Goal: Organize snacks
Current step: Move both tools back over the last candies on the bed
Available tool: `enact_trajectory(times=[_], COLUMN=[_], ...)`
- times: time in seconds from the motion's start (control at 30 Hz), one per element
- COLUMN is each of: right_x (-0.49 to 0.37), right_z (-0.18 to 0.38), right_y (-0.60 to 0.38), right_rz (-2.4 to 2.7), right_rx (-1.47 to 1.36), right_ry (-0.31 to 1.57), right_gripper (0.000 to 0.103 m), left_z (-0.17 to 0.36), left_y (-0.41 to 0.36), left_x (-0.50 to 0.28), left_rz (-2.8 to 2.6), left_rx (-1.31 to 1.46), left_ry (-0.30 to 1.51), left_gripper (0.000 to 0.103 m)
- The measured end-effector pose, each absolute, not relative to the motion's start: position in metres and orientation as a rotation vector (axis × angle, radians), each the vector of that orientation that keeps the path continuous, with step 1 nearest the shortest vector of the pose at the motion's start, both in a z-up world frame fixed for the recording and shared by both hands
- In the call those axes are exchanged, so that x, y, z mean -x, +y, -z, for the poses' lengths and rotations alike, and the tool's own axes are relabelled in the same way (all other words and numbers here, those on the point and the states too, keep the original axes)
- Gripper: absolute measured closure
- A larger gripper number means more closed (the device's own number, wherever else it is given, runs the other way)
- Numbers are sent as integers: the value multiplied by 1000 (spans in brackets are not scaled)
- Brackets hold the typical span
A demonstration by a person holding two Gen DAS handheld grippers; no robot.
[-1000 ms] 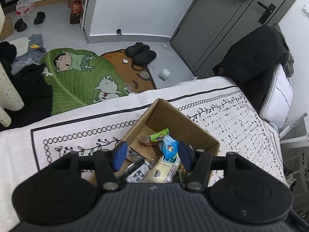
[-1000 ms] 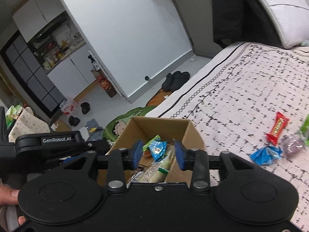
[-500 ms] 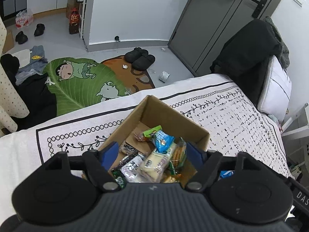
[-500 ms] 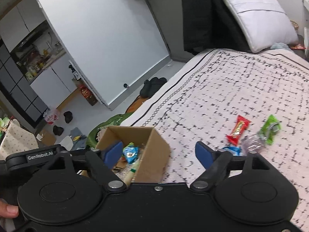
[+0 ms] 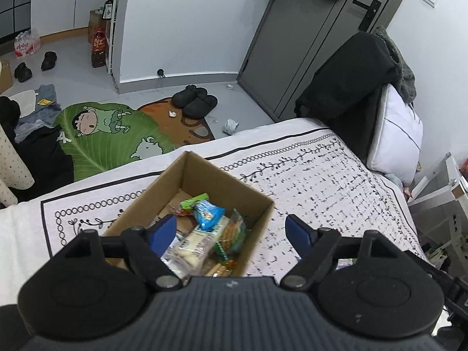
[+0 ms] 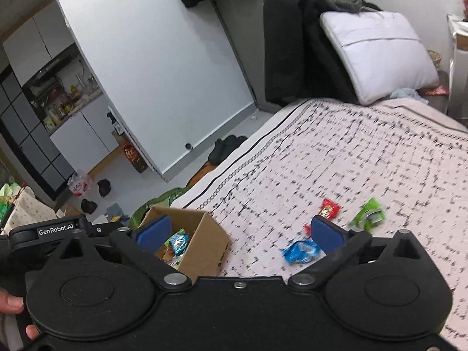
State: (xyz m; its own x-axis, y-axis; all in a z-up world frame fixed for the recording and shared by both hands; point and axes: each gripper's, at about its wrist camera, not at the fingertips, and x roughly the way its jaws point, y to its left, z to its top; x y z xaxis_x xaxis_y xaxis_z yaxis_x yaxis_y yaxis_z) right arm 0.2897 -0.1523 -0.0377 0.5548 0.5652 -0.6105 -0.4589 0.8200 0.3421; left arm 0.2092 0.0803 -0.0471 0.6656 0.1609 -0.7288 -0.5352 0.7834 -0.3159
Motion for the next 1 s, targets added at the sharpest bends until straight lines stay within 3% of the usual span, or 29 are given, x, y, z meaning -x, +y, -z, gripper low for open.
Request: enact_trajectory(times=[0.37,1.0], right_x=[-308,-330], right_z=[14,64], right_y=[-232,-249], right_rz=[-481,-434], right_rx=[-190,-232], right_ry=[697,807], right_gripper=[0,3], left_z=[39,65], left_y=[36,0], left_x=[-228,-261], left_rz=[-320,-242], left_rx=[533,502], left_ry=[721,789], left_gripper=[23,23])
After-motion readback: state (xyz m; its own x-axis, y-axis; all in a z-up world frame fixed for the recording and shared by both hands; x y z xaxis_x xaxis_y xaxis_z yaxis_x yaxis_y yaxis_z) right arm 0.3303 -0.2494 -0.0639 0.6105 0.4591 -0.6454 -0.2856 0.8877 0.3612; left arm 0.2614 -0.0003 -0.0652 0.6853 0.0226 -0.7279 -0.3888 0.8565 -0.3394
